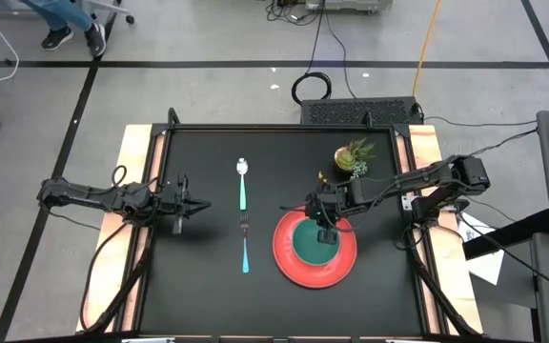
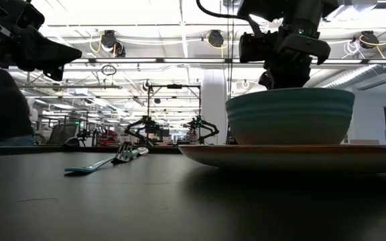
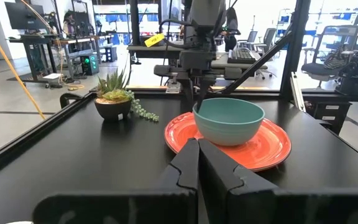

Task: Set table place
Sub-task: Put the green bowl on the orange plate, then put the blue fork to the left of the green bowl on the orange plate

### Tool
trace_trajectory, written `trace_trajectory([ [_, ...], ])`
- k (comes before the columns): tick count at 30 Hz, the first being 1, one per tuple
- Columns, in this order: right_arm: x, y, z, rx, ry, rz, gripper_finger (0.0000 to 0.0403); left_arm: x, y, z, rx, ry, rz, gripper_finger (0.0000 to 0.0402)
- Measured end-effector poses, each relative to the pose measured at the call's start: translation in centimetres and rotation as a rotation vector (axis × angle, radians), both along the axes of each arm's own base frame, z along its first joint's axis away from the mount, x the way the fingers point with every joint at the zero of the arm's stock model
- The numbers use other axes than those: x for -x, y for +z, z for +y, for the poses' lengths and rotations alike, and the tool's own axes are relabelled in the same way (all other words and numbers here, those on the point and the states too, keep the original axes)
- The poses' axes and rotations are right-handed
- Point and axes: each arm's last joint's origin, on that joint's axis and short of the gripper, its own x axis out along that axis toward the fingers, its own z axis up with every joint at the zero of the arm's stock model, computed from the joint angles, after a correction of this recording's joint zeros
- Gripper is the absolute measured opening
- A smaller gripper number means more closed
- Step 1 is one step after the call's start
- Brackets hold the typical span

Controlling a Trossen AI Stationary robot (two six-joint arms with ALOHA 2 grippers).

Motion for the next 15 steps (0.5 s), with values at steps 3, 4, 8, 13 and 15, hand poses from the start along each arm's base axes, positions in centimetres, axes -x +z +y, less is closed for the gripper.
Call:
trace_trajectory([
  [3,-0.18,0.07,0.08,-0.002,0.004,-0.020,0.0074,0.00,0.01,0.00,0.000,0.000,0.000,0.0010],
  [4,-0.22,0.08,0.09,-0.004,0.002,-0.025,0.0084,0.00,0.00,0.00,0.000,0.000,0.000,0.0010],
  [8,-0.20,0.08,0.08,-0.005,-0.002,-0.022,0.0119,0.00,0.00,0.00,0.000,0.000,0.000,0.0010],
  [13,-0.20,0.08,0.08,-0.004,0.002,-0.022,0.0139,0.00,0.00,0.00,0.000,0.000,0.000,0.0010],
  [15,-0.20,0.08,0.09,-0.004,0.002,-0.022,0.0139,0.00,0.00,0.00,0.000,0.000,0.000,0.0010],
])
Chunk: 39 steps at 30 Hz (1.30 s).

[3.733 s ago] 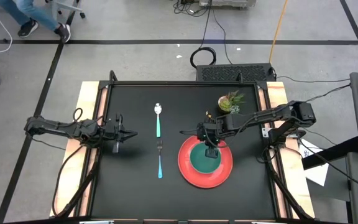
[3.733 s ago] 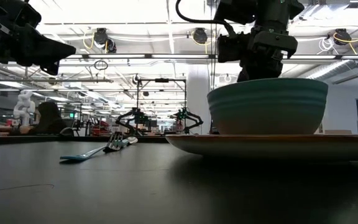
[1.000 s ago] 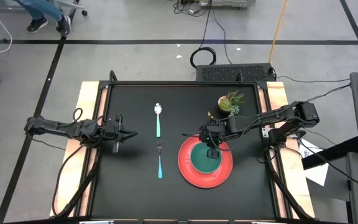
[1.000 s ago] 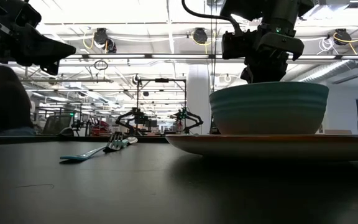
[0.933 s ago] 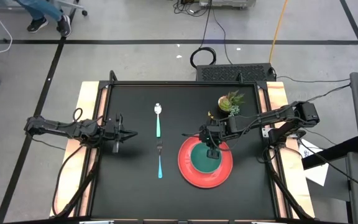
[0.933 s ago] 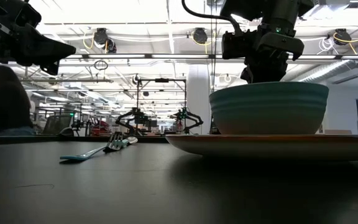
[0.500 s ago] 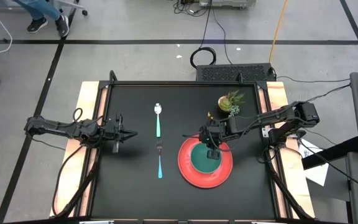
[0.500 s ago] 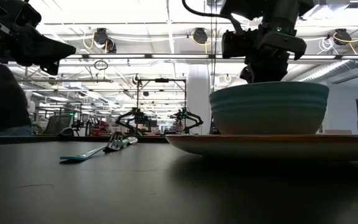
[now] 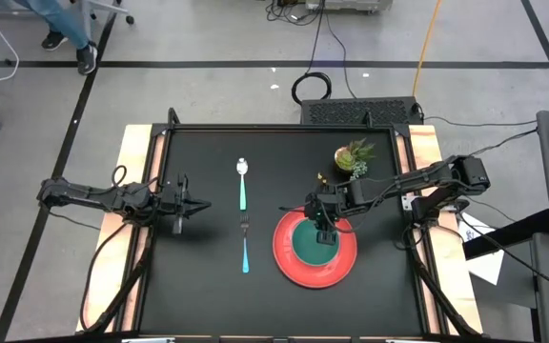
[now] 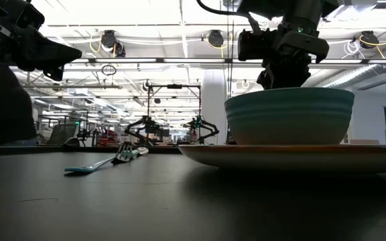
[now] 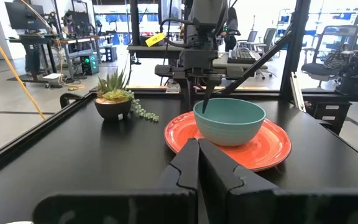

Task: Set table place
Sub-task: Put the blue fork to the left of the green bowl on the orange plate

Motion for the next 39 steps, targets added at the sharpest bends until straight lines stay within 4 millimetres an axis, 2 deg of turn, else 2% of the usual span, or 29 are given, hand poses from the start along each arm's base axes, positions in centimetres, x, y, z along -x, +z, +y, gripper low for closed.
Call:
trace_trajectory([
  [10,0.4,0.7,0.0,-0.001,0.002,-0.018,0.0137,0.0,0.0,0.0,0.000,0.000,0.000,0.0010],
  [24,2.5,5.4,-0.2,0.012,0.055,-0.217,0.0132,0.0,0.0,0.0,0.000,0.000,0.000,0.0010],
  [28,2.9,6.6,-0.3,0.045,0.119,-0.288,0.0093,0.0,0.0,0.0,-0.001,0.000,0.003,0.0010],
  [32,3.6,8.3,-0.3,0.083,0.179,-0.388,0.0018,0.0,0.0,0.0,-0.001,0.000,0.003,0.0010],
  [39,5.8,10.8,-0.5,0.117,0.218,-0.523,0.0002,0.0,0.0,0.0,-0.001,0.000,0.004,0.0010],
])
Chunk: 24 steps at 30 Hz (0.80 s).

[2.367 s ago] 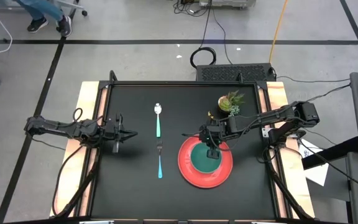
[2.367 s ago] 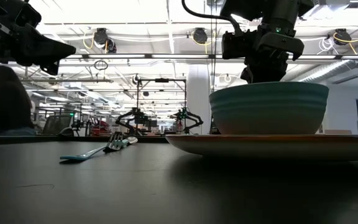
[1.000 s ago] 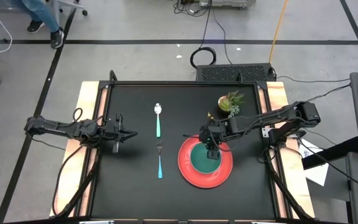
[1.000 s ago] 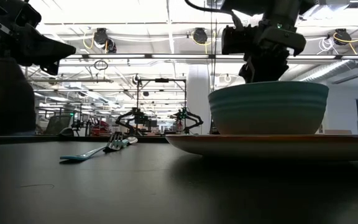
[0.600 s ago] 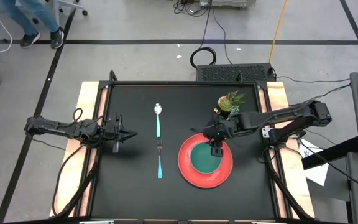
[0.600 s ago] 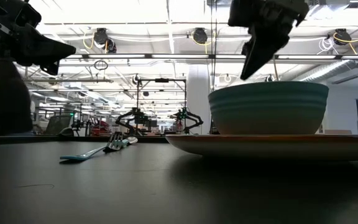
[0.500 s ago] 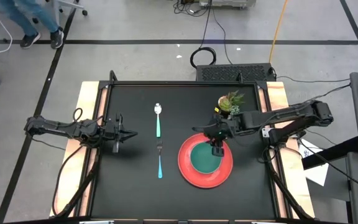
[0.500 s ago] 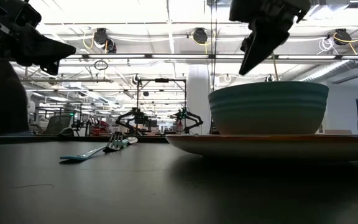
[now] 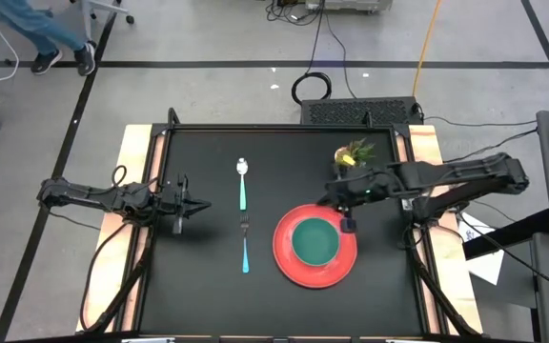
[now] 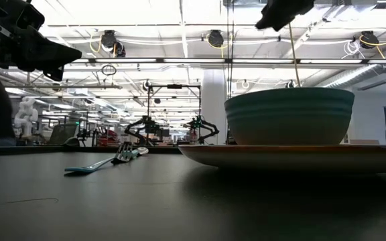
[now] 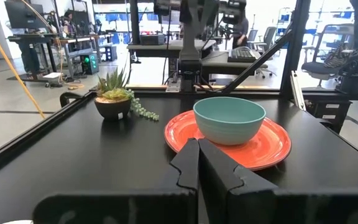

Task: Set table place
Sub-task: Put the blue fork to the left of the green bowl on the orange plate

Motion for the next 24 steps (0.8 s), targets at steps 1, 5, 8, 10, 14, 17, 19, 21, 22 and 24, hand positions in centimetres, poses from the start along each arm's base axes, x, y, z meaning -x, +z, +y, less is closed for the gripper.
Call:
trace_trajectory([
  [1,0.4,0.0,0.0,0.009,0.008,-0.018,0.0002,0.0,0.0,0.0,0.000,0.000,0.000,0.0010],
  [5,2.4,-0.8,-0.4,0.009,0.006,-0.134,0.0001,0.0,0.0,0.0,0.000,0.000,0.000,0.0010],
  [8,4.2,-2.3,-0.8,-0.005,-0.012,-0.207,0.0001,0.0,0.0,0.0,0.000,0.000,0.000,0.0010],
  [10,5.2,-3.5,-0.9,-0.016,-0.018,-0.252,0.0000,0.0,0.0,0.0,0.000,0.000,0.000,0.0010],
  [14,6.7,-5.8,-0.9,-0.027,-0.003,-0.372,0.0000,0.0,0.0,0.0,-0.001,0.000,0.000,0.0010],
  [17,7.6,-7.3,-0.9,-0.036,0.036,-0.447,0.0000,0.0,0.0,0.0,-0.001,0.000,-0.001,0.0010],
  [19,8.1,-7.9,-0.9,-0.039,0.038,-0.488,0.0000,0.0,0.0,0.0,-0.001,0.000,-0.001,0.0010],
  [21,8.4,-8.7,-0.9,-0.040,0.038,-0.508,0.0000,0.0,0.0,0.0,-0.001,0.000,-0.001,0.0010],
  [22,8.5,-9.1,-0.9,-0.041,0.038,-0.520,0.0000,0.0,0.0,0.0,-0.001,0.000,0.000,0.0010],
  [24,8.7,-9.9,-0.9,-0.042,0.038,-0.540,0.0000,0.0,0.0,0.0,-0.001,0.000,-0.001,0.0010],
])
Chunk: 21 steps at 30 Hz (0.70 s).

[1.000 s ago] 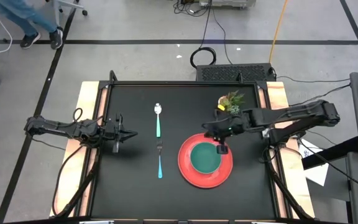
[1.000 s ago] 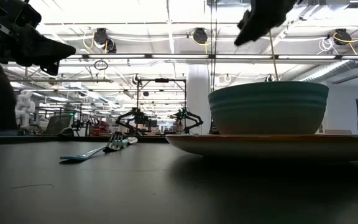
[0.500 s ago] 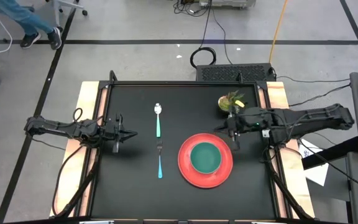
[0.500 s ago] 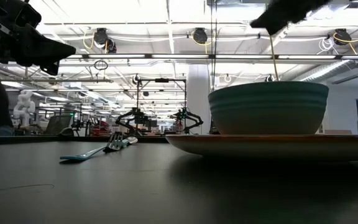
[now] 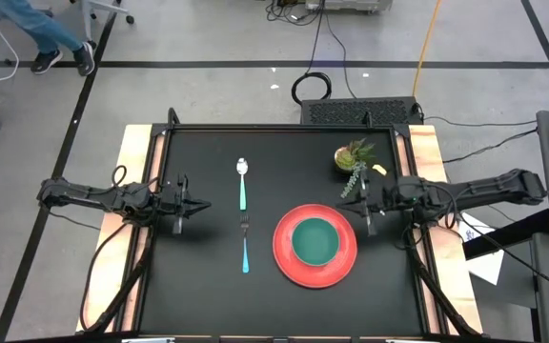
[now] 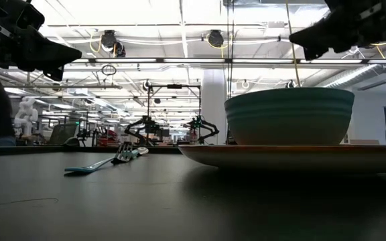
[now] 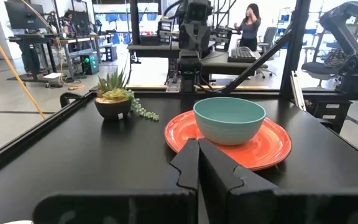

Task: Set table place
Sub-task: Put the blue fork to the left of the green bowl on the orange plate

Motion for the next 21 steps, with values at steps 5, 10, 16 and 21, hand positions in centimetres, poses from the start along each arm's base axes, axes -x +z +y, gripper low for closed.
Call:
trace_trajectory([
  [5,0.5,-2.0,0.1,-0.007,0.031,-0.059,0.0000,0.0,0.0,0.0,-0.012,0.000,0.000,0.0010],
  [10,0.8,-3.1,0.2,-0.046,0.079,-0.092,0.0000,0.0,0.0,0.0,-0.024,0.000,0.000,0.0010],
  [16,0.9,-3.6,0.2,-0.060,0.081,-0.082,0.0000,0.0,0.0,0.0,-0.025,0.000,0.000,0.0010],
  [21,1.0,-3.4,0.2,-0.037,0.101,-0.101,0.0000,0.0,0.0,0.0,-0.025,0.000,0.000,0.0010],
])
